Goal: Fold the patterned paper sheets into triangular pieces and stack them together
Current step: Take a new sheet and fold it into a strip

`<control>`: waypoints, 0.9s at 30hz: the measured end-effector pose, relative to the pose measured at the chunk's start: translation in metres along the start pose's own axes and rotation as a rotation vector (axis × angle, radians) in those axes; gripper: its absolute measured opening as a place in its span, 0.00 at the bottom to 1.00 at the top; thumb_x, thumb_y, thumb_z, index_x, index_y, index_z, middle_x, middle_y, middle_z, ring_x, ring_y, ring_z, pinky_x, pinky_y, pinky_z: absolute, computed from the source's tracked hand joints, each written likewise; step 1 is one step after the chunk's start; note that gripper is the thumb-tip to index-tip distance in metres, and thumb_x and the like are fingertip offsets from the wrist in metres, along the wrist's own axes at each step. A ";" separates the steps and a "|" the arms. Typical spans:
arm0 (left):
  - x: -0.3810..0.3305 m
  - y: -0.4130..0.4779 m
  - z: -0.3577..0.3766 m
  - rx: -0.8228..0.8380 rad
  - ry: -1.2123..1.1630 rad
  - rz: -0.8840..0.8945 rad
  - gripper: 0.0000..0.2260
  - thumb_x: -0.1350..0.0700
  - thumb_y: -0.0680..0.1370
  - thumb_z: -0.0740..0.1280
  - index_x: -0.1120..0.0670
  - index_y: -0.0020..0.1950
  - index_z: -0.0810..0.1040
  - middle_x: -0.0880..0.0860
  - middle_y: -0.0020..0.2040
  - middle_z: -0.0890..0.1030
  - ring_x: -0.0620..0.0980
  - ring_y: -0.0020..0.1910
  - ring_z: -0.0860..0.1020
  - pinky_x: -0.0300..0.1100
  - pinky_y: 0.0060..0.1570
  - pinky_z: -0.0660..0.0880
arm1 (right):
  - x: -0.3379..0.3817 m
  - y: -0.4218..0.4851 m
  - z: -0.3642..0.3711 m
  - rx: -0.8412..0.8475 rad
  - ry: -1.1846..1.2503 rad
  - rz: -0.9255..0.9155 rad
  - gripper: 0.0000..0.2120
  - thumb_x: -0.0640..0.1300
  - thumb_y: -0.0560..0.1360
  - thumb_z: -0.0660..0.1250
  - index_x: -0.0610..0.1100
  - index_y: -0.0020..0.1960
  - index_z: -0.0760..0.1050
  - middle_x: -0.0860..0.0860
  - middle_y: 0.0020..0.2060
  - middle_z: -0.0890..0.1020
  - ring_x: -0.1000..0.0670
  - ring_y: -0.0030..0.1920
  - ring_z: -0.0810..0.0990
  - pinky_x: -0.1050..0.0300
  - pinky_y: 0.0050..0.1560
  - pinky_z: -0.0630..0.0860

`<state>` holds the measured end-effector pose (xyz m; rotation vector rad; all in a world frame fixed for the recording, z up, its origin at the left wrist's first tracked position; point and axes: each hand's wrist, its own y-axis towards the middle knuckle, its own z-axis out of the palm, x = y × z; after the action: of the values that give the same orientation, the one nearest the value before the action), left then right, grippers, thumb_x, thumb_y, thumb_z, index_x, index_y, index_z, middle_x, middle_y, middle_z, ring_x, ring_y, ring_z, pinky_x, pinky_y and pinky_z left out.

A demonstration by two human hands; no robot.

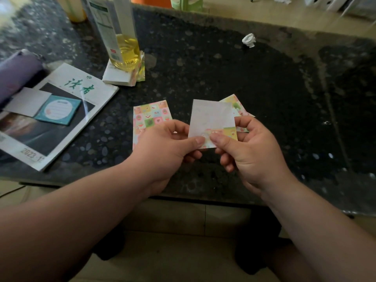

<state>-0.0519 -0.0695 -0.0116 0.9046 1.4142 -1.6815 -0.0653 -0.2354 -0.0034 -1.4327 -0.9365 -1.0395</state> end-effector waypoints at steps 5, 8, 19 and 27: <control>0.005 -0.001 0.003 -0.022 0.010 0.018 0.09 0.65 0.74 0.75 0.56 0.44 0.76 0.52 0.32 0.82 0.48 0.34 0.81 0.41 0.37 0.75 | -0.006 0.002 0.003 -0.039 -0.025 -0.026 0.17 0.40 0.74 0.77 0.50 0.58 0.74 0.48 0.35 0.86 0.52 0.26 0.78 0.60 0.23 0.72; 0.005 -0.003 0.003 -0.002 0.004 0.036 0.10 0.65 0.71 0.77 0.56 0.44 0.77 0.53 0.33 0.82 0.49 0.35 0.81 0.43 0.39 0.76 | -0.006 0.002 0.004 -0.053 -0.027 -0.028 0.17 0.40 0.75 0.76 0.51 0.58 0.74 0.48 0.35 0.86 0.52 0.26 0.78 0.61 0.23 0.72; -0.002 -0.004 0.002 0.048 -0.072 -0.006 0.05 0.66 0.74 0.73 0.59 0.47 0.81 0.56 0.35 0.84 0.49 0.34 0.83 0.41 0.36 0.79 | 0.001 0.003 -0.003 0.032 -0.008 -0.010 0.18 0.34 0.76 0.73 0.52 0.58 0.73 0.47 0.35 0.86 0.54 0.24 0.76 0.62 0.21 0.69; -0.008 -0.002 0.000 0.067 -0.126 -0.049 0.10 0.62 0.64 0.76 0.60 0.44 0.81 0.56 0.34 0.83 0.49 0.34 0.83 0.40 0.36 0.80 | 0.002 0.007 -0.009 0.074 0.114 0.067 0.10 0.32 0.84 0.59 0.43 0.59 0.75 0.44 0.36 0.86 0.50 0.27 0.80 0.60 0.23 0.75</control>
<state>-0.0498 -0.0689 -0.0040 0.7909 1.3124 -1.7996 -0.0590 -0.2455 -0.0038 -1.3211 -0.8313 -1.0159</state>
